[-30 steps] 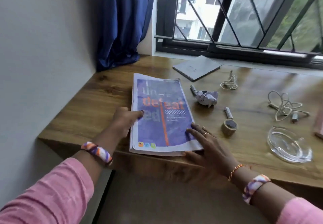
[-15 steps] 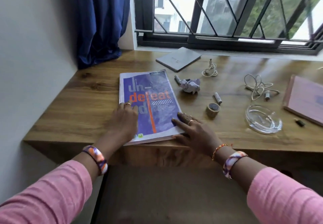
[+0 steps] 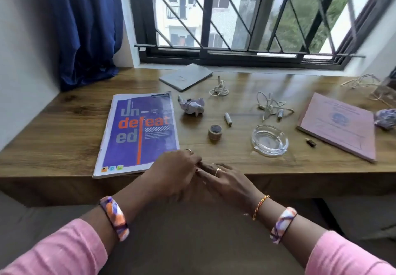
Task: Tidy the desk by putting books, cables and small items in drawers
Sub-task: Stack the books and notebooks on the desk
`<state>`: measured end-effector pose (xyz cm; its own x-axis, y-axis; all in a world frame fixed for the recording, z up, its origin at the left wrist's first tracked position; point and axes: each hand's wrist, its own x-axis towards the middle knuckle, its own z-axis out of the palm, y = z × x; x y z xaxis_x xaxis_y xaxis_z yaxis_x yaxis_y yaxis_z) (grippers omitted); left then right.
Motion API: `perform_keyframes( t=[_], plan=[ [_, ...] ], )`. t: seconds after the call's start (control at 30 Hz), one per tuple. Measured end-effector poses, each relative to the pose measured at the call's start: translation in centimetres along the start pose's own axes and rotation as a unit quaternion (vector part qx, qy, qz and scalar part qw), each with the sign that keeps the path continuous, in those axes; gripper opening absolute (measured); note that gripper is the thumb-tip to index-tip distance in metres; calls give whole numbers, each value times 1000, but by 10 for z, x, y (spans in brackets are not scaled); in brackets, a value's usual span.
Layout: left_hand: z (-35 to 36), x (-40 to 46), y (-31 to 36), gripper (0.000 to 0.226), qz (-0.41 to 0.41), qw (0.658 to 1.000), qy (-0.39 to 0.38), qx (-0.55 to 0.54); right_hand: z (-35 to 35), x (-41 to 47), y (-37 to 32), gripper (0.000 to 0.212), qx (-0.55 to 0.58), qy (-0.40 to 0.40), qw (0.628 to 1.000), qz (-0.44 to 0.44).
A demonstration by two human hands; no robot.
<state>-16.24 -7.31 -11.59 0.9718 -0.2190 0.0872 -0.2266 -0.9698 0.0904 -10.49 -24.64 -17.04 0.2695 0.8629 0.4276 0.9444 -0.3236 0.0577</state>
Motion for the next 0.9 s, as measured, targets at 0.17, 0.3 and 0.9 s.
perform_keyframes(
  t=[0.17,0.3,0.9],
  plan=[
    [-13,50,93,39,51,997,-45,-22,-61,-69,40,25,-39,36,998,24],
    [-4,91,156,29,95,992,-29,-72,-104,-134,70,27,-88,58,992,65],
    [17,324,258,33,-117,951,-10,-287,-165,-266,210,37,275,73,719,634]
  ],
)
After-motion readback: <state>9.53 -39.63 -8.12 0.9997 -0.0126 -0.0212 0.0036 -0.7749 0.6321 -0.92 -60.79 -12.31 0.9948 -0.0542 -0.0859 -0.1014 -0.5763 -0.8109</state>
